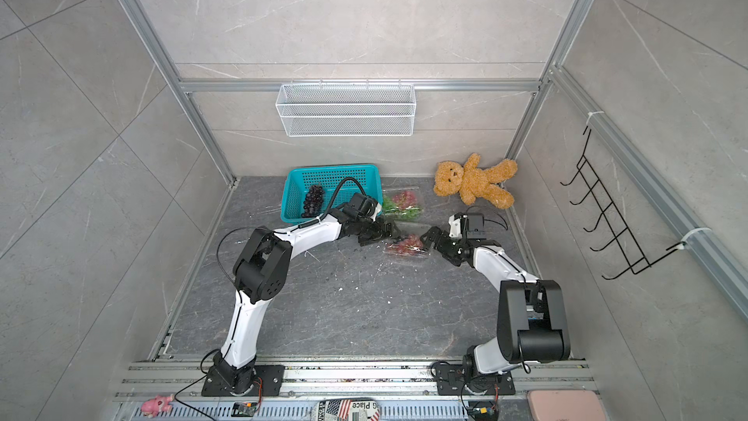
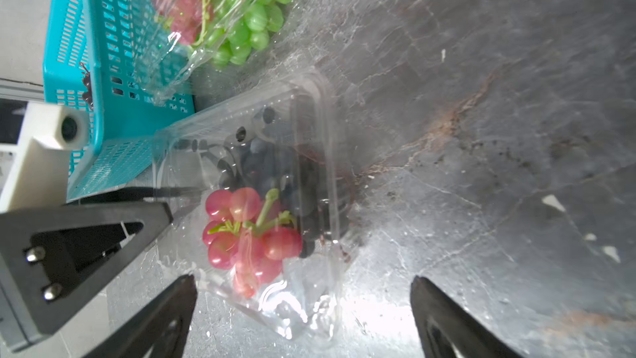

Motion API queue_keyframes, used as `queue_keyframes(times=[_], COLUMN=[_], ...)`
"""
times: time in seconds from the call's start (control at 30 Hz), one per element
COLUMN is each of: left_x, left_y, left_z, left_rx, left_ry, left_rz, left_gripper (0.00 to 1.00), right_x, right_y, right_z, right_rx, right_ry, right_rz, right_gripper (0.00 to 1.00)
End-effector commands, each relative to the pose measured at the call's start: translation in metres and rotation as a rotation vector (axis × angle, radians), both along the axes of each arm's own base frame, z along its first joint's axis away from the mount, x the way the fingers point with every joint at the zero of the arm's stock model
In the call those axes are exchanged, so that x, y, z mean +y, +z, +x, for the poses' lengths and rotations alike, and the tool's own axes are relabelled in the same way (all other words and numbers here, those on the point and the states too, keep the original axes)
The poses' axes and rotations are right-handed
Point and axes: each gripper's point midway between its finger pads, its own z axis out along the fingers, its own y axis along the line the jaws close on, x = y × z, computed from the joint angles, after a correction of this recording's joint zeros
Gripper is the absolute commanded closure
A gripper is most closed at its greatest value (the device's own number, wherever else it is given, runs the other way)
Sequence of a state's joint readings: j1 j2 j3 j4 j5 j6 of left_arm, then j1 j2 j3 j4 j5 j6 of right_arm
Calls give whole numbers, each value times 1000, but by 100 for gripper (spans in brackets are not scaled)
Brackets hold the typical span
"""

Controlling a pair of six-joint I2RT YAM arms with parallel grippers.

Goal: Pack grapes into containers
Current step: Close the packing box at the center of the board.

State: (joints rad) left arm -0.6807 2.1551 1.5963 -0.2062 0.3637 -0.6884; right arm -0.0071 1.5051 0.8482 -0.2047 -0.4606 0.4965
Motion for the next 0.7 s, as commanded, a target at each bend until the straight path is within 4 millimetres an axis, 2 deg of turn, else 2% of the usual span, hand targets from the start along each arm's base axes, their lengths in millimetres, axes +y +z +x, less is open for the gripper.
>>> queue_keyframes(times=[0.0,0.13,0.3,0.53,0.67], left_x=[25,31,31,23,18], left_y=[56,60,49,36,32], left_z=[-12,-29,-44,-43,-41], left_rx=[-154,-178,-150,-95,-71], left_ry=[40,79,119,167,172], left_rz=[-49,-201,-337,-466,-486], left_gripper=[2,6,15,43,50], right_x=[3,8,16,22,22], right_y=[8,5,2,-10,-10], right_z=[13,27,38,42,42], right_rx=[-20,-27,-32,-16,-16], right_ry=[13,16,28,26,27], right_rz=[11,31,41,52,51], right_gripper=[1,4,11,17,18])
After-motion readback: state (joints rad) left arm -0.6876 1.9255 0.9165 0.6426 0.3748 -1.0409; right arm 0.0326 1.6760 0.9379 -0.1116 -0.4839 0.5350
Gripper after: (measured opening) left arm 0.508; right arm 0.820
